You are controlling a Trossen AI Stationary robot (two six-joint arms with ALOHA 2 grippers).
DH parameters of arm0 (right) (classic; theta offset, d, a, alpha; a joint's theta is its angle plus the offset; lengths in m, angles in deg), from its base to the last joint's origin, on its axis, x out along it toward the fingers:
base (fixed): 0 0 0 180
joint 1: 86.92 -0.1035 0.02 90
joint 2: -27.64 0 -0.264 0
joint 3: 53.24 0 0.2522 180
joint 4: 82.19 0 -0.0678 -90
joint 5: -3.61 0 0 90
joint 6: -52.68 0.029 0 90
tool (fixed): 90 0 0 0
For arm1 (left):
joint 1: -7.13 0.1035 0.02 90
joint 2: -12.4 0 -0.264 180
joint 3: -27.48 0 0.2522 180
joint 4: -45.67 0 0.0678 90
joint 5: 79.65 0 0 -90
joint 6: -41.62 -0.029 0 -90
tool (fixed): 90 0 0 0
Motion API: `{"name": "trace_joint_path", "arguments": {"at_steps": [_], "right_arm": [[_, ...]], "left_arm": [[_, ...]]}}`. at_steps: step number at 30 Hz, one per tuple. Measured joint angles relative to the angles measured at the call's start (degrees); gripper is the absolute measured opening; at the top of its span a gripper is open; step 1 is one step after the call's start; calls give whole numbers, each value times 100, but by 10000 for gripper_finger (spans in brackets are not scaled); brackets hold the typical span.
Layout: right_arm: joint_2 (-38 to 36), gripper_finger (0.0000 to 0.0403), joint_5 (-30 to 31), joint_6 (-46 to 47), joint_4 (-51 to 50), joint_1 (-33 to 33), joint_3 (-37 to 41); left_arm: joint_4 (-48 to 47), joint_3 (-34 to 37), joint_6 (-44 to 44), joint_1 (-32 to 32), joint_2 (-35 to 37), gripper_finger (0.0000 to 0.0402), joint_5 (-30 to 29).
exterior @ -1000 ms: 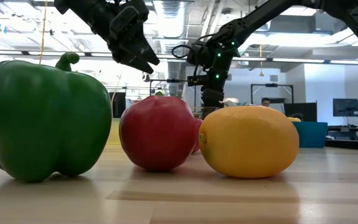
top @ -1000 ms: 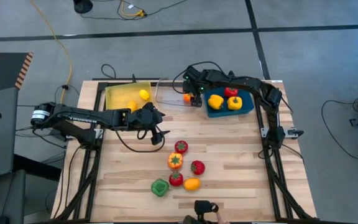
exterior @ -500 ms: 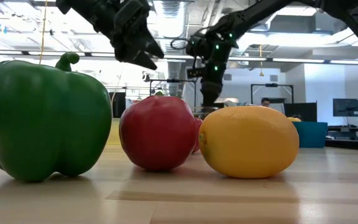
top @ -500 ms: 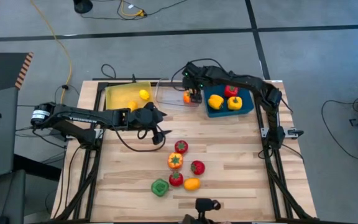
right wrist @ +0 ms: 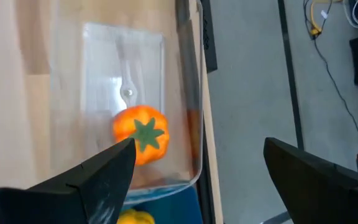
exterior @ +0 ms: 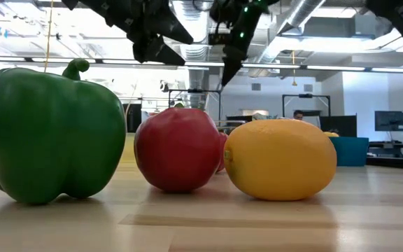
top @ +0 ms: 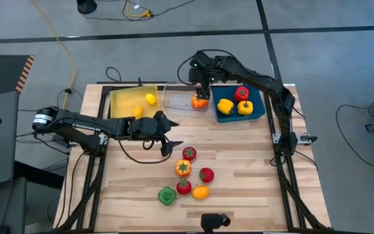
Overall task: Sort produce into baskets
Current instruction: Put the top left red tomato into the transparent bin
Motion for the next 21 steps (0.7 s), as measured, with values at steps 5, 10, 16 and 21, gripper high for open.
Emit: {"name": "trace_joint_path", "arguments": {"at_steps": [5,10,16,21], "right_arm": [[-481,382,-7,313,-293,-166,0],[-999,382,-24,545,-544,-373,0],[-1559,382,-144,945,-958,-707,0],[-1886,382,-514,1234,-1424,-981,0]], "left_arm": [[-3,0,230,-137,-1,382,-184],[265,-5,356,-256,-382,382,-338],[1174,-7,179,-340,-1320,382,-130],[1498,-2,229,-337,-1881,382,67]]}}
